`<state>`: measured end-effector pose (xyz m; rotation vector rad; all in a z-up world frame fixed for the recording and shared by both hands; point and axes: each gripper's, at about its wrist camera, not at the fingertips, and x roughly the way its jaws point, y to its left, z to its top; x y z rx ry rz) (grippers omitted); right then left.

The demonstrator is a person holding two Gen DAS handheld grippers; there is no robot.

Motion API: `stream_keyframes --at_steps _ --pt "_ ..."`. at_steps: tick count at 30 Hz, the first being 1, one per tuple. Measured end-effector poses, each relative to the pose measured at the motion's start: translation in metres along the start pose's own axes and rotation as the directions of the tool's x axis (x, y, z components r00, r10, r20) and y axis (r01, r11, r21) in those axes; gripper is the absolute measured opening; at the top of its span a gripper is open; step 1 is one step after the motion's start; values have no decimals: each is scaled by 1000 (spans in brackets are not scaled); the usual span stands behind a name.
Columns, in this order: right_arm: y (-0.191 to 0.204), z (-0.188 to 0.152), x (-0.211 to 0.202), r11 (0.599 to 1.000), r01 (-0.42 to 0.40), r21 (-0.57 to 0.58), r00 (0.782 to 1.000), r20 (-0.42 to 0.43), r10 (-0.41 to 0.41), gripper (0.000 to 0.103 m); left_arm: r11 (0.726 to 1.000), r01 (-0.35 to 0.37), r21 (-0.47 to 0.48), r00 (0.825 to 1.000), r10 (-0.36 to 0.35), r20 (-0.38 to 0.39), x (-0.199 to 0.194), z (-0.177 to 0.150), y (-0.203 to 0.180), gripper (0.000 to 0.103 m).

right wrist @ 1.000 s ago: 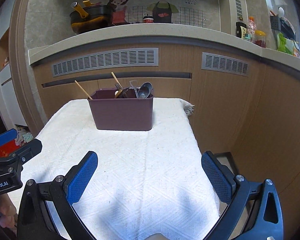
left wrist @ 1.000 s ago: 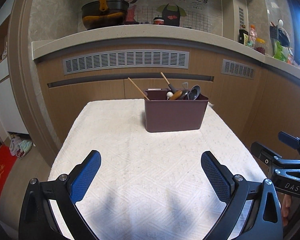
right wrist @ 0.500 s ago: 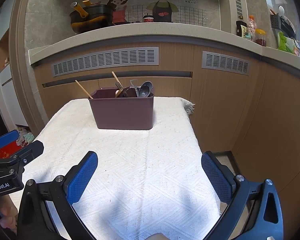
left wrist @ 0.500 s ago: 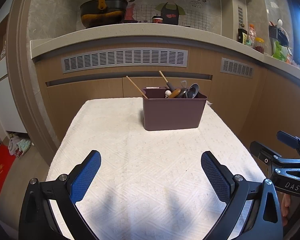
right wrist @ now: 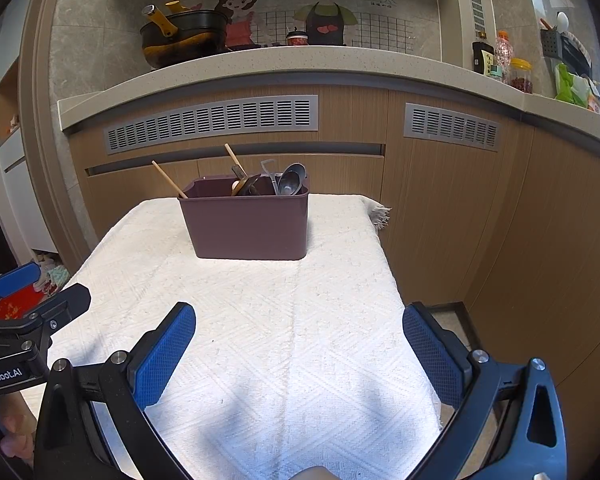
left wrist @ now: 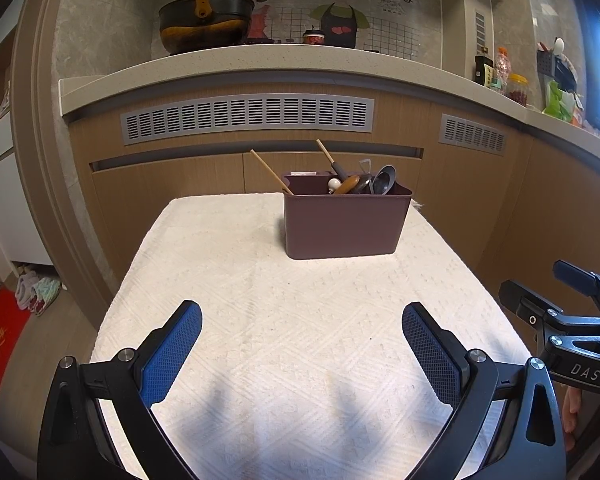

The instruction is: Organize utensils

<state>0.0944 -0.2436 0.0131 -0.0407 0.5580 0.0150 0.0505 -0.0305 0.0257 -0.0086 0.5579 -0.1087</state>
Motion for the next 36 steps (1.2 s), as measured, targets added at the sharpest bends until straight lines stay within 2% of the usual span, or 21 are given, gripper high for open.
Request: stream_keyframes --at_steps 36 --pt "-2 3 0 1000 5 -8 1000 4 -5 103 1000 4 8 1000 -4 4 2 0 -1 100"
